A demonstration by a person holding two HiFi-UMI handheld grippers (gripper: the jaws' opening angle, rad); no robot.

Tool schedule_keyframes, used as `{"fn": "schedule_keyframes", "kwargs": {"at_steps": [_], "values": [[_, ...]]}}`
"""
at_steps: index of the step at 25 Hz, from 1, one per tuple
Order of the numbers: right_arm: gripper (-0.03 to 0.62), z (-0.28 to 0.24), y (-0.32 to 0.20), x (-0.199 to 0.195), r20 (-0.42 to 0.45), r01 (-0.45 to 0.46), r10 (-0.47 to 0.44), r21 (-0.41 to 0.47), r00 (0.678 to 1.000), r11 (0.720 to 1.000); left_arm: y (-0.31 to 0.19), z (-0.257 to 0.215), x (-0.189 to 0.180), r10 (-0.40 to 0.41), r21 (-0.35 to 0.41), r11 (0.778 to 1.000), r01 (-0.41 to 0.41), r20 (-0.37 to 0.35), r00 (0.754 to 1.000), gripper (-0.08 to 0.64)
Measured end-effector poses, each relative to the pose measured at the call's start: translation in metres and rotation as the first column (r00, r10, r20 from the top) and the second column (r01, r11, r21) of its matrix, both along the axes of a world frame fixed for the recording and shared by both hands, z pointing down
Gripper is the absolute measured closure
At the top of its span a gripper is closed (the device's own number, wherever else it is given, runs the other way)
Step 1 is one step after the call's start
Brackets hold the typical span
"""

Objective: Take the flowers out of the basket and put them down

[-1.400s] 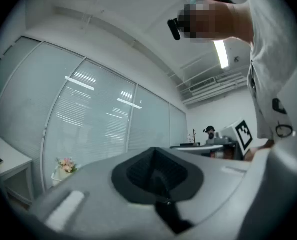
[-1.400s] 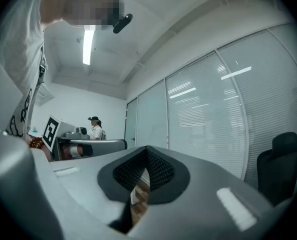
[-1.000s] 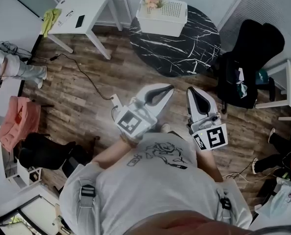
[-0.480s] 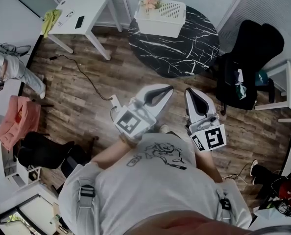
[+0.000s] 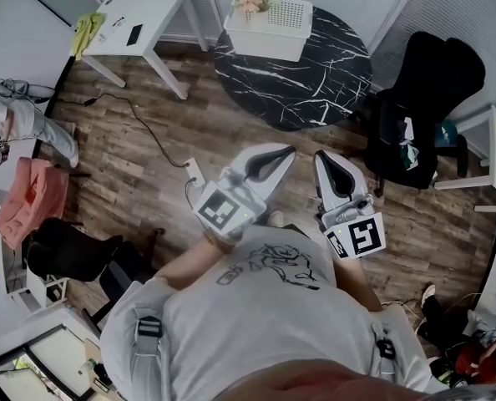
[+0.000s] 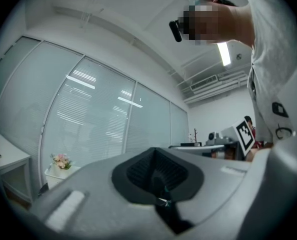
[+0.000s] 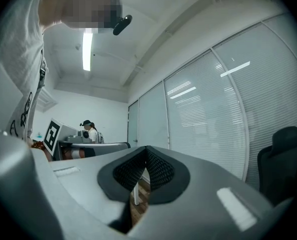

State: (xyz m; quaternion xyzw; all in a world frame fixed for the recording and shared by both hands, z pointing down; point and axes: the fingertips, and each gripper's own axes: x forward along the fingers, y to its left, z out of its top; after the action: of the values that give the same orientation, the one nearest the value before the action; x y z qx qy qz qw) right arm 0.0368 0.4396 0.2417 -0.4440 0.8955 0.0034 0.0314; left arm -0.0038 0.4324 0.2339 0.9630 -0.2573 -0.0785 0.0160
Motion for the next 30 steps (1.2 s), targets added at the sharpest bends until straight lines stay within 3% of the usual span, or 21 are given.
{"fn": "schedule_keyframes", "kwargs": {"at_steps": [15,22,30], "values": [[0.586,0.010,-0.032,0.005,0.005,0.016,-0.016,-0.004,1.000,1.000,-0.033,0.010,0.004,-0.017,0.000,1.000,0.017,-0.004,1.000,0.557],[0.586,0.011,-0.087,-0.014,-0.002,0.014,-0.014,0.004,1.000,1.000,-0.087,0.009,-0.013,-0.018,0.012,1.000,0.018,-0.003,1.000,0.557],[0.586,0.004,-0.182,-0.053,-0.037,0.015,-0.014,0.021,0.999,1.000,-0.183,0.003,-0.043,-0.009,0.014,1.000,0.010,-0.013,1.000,0.556]]}}
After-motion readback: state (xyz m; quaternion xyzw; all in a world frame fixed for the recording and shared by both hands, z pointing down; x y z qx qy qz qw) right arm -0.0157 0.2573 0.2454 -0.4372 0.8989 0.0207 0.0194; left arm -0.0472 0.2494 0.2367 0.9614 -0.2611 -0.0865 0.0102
